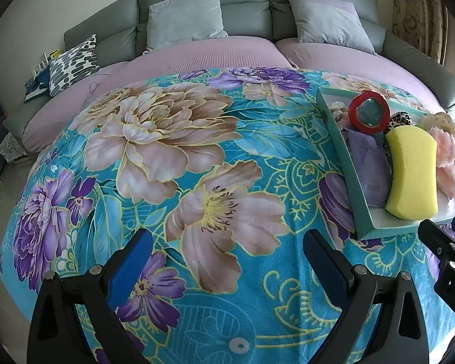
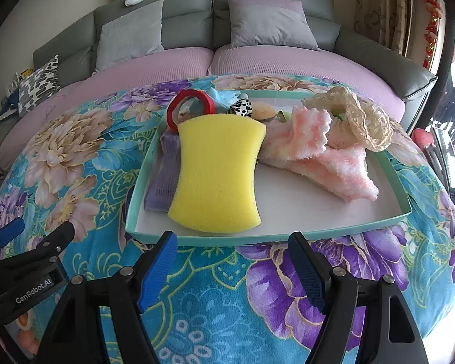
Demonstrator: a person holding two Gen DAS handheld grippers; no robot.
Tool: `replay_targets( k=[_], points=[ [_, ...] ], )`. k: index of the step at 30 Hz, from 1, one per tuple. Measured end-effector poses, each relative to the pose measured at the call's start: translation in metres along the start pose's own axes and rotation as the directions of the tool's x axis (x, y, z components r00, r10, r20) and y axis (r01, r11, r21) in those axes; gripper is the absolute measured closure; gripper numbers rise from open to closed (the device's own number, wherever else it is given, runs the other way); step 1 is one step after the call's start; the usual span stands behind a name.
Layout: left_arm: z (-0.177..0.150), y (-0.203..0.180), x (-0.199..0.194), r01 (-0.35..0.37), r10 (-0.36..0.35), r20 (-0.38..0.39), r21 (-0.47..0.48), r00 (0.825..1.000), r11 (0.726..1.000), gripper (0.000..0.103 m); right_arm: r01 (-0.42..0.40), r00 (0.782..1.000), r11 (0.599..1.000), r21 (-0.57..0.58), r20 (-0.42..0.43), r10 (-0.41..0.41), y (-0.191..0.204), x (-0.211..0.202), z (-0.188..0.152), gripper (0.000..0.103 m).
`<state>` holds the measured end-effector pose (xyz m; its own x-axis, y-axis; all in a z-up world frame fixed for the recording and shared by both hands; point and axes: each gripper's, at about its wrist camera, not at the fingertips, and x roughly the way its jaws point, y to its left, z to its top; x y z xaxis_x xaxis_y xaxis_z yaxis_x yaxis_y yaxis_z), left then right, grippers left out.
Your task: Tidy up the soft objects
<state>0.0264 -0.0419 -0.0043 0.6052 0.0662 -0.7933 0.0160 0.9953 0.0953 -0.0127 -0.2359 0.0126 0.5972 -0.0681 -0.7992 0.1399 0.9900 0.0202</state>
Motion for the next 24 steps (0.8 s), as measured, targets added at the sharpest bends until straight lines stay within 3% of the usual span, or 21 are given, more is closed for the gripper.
replay_targets(
  k=[24],
  points=[
    [-0.0007, 0.0041, 0.0021, -0.019, 0.019, -0.007, 0.000, 1.000, 1.000, 0.004, 0.002, 1.000, 1.000, 0.000, -0.008, -0.002, 0.0010, 0.0025, 0.0017, 0.024]
  ],
)
